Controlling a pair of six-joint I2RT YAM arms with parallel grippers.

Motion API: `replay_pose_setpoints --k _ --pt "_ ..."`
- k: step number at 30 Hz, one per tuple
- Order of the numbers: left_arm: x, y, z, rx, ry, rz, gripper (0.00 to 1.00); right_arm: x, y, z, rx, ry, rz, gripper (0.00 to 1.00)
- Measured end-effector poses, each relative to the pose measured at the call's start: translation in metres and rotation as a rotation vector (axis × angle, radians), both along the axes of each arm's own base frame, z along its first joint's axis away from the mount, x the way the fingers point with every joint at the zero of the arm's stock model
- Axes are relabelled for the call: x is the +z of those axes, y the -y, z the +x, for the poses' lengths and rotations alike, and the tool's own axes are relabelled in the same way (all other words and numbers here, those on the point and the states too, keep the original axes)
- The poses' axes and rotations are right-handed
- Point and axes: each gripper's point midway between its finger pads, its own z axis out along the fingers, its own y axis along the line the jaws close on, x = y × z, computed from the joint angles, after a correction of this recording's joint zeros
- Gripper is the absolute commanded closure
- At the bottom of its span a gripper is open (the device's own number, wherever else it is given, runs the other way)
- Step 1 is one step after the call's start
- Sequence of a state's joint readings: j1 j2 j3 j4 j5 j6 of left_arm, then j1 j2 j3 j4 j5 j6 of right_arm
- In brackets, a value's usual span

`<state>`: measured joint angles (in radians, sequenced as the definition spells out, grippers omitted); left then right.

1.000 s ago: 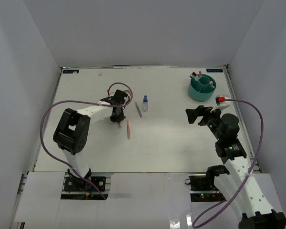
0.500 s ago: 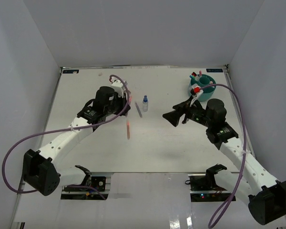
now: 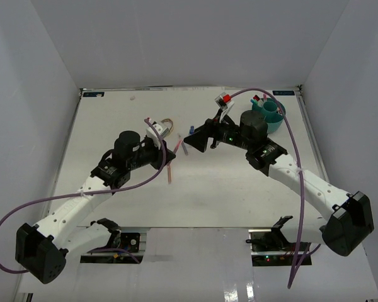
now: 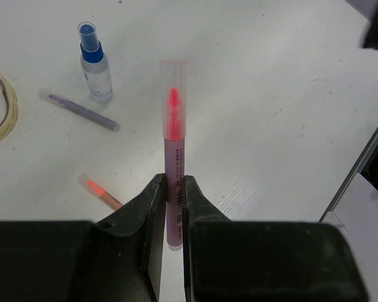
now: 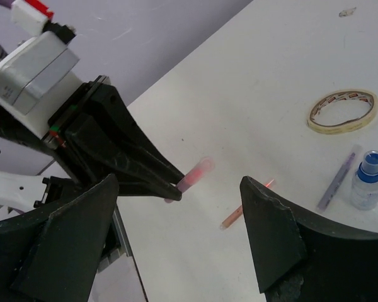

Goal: Sort the stationery into containers
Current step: Pick up the pen from the center of the board, then place the pen in the storage box.

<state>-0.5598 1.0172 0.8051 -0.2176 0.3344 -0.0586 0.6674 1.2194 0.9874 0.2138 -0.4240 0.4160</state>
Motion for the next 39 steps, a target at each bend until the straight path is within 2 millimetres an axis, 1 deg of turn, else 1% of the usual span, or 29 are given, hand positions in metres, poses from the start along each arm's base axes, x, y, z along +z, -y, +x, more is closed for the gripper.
replay_pose_setpoints --k 1,6,10,13,15,16,18,19,21,22,24,25,26,27,28,29,30,32,33,34,36,37,38,39 --pt "0.002 0.0 -0.002 -0.007 0.015 -0.005 0.83 -0.001 -0.004 0.002 0.0 -0.009 -0.001 0.18" --pt "0.014 -0.001 -0.003 -0.02 0.067 -0.021 0.81 -0.015 -0.022 0.007 0.003 -0.057 -0.02 0.21" --pt "0.021 -0.001 -0.004 -0.025 0.096 -0.032 0.81 -0.018 -0.037 0.007 0.021 -0.073 -0.028 0.27" --pt "0.021 -0.002 -0.005 -0.025 0.107 -0.034 0.81 -0.022 -0.045 0.004 0.034 -0.09 -0.032 0.36" --pt "0.02 -0.002 -0.005 -0.025 0.106 -0.032 0.81 -0.026 -0.049 0.002 0.041 -0.102 -0.036 0.39" --pt "0.02 -0.002 -0.005 -0.025 0.107 -0.031 0.81 -0.028 -0.051 0.003 0.043 -0.107 -0.039 0.44" --pt "0.02 -0.003 -0.005 -0.023 0.111 -0.03 0.81 -0.033 -0.055 0.003 0.048 -0.117 -0.044 0.48" --pt "0.02 -0.003 -0.004 -0.022 0.113 -0.031 0.81 -0.034 -0.057 0.003 0.05 -0.124 -0.046 0.54" --pt "0.022 -0.003 -0.004 -0.018 0.122 -0.033 0.81 -0.037 -0.059 0.003 0.052 -0.133 -0.049 0.6" --pt "0.023 -0.004 -0.004 -0.015 0.125 -0.033 0.8 -0.038 -0.059 0.003 0.052 -0.136 -0.05 0.65" --pt "0.024 -0.005 -0.003 -0.009 0.128 -0.033 0.8 -0.038 -0.06 0.003 0.053 -0.137 -0.05 0.71" --pt "0.024 -0.005 -0.003 -0.008 0.129 -0.032 0.79 -0.038 -0.06 0.003 0.053 -0.138 -0.049 0.77" --pt "0.024 -0.005 -0.003 -0.007 0.13 -0.033 0.78 -0.038 -0.06 0.002 0.054 -0.138 -0.048 0.79" --pt "0.024 -0.005 -0.002 -0.005 0.132 -0.032 0.77 -0.037 -0.061 0.001 0.059 -0.141 -0.041 0.84" --pt "0.024 -0.005 -0.002 -0.002 0.132 -0.031 0.75 -0.036 -0.062 0.001 0.059 -0.14 -0.041 0.87" --pt "0.023 -0.006 -0.002 -0.001 0.131 -0.03 0.72 -0.036 -0.062 0.001 0.057 -0.136 -0.042 0.88" --pt "0.023 -0.006 -0.002 0.0 0.132 -0.029 0.63 -0.036 -0.062 0.001 0.056 -0.137 -0.042 0.89" --pt "0.022 -0.007 0.0 0.008 0.133 -0.025 0.53 -0.037 -0.061 0.002 0.053 -0.134 -0.045 0.9" --pt "0.022 -0.007 0.0 0.013 0.132 -0.024 0.46 -0.037 -0.061 0.003 0.05 -0.129 -0.046 0.91" --pt "0.021 -0.008 0.001 0.019 0.132 -0.022 0.31 -0.037 -0.061 0.004 0.044 -0.124 -0.049 0.92" --pt "0.02 -0.01 0.004 0.036 0.129 -0.016 0.17 -0.037 -0.058 0.008 0.022 -0.106 -0.058 0.92" --pt "0.018 -0.011 0.006 0.048 0.124 -0.012 0.06 -0.037 -0.055 0.011 -0.001 -0.093 -0.068 0.92" --pt "0.016 -0.012 0.007 0.059 0.12 -0.008 0.02 -0.035 -0.052 0.013 -0.019 -0.081 -0.074 0.92" --pt "0.015 -0.013 0.009 0.076 0.112 -0.005 0.02 -0.033 -0.046 0.017 -0.045 -0.066 -0.085 0.92"
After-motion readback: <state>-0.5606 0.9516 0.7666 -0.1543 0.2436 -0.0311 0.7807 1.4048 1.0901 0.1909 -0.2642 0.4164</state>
